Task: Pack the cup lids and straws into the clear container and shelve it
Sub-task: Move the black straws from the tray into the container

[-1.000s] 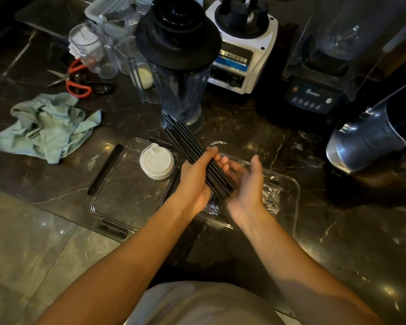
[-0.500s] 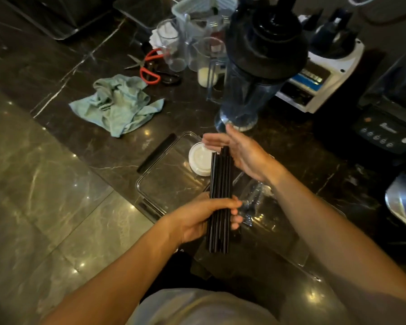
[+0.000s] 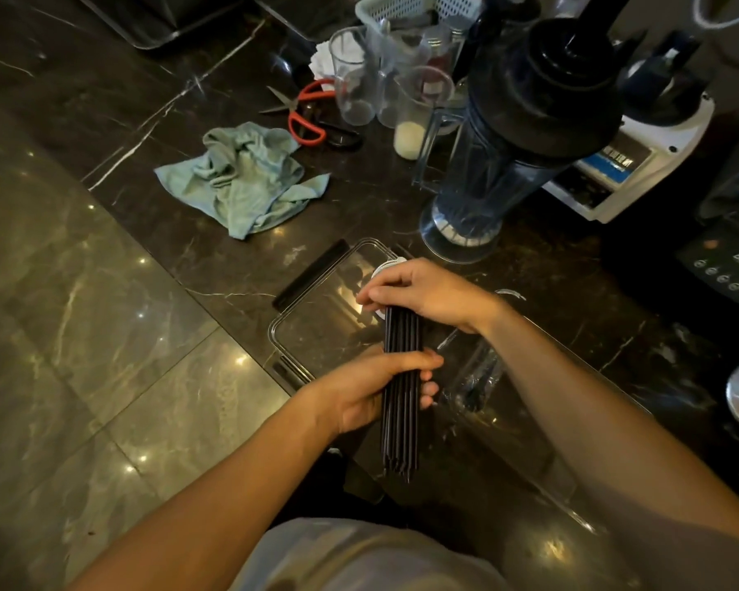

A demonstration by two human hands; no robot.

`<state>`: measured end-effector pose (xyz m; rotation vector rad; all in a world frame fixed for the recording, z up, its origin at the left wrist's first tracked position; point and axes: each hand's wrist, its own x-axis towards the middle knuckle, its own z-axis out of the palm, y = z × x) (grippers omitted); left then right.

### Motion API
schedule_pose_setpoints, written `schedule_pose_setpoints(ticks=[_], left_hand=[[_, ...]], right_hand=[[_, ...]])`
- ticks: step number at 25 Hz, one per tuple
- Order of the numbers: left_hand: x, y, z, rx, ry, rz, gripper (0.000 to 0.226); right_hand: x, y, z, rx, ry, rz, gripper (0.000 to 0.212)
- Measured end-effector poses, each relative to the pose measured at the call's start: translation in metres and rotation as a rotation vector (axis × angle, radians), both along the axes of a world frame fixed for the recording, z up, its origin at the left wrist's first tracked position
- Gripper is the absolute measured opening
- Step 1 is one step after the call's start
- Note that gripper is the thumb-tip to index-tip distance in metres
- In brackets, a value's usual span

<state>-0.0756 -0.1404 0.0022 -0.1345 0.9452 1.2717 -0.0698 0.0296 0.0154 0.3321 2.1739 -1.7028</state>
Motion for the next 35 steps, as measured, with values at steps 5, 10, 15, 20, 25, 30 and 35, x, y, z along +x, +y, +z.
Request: schedule_pose_setpoints(ticks=[5, 10, 15, 20, 25, 30, 35], left_hand=[[-0.008, -0.004, -0.010, -0.045, 0.025, 0.062, 0.013], [-0.037, -0.017, -0.026, -0.049, 0.064, 0.512, 0.005], [-0.065, -0.012, -0.039, -0.035, 0.035, 0.678, 0.009], [-0.065, -0.001, -0.042, 0.018, 0.046, 0.647, 0.008], [-0.070, -0.007, -0.056, -0.028, 0.108, 0.474, 0.013], [-0.080, -0.018, -0.051, -0.273, 0.660, 0.485, 0.051], [-0.107, -0.026, -0.072, -0.379, 1.265, 0.239, 0.052]], right_hand=[[-0.005, -0.009, -0.003, 0.089, 0.009, -0.145, 0.023], [0.010, -0.028, -0.006, 0.022, -0.004, -0.570, 0.011], [0.034, -0.061, -0.007, 0.002, -0.373, -0.092, 0.050], [0.029, -0.082, -0.024, -0.035, -0.281, -0.320, 0.031], [0.030, -0.087, -0.042, 0.224, -0.310, -0.383, 0.023], [0.035, -0.084, -0.052, 0.623, -0.393, -0.307, 0.039], [0.032, -0.089, -0.060, 0.852, -0.402, -0.274, 0.045]])
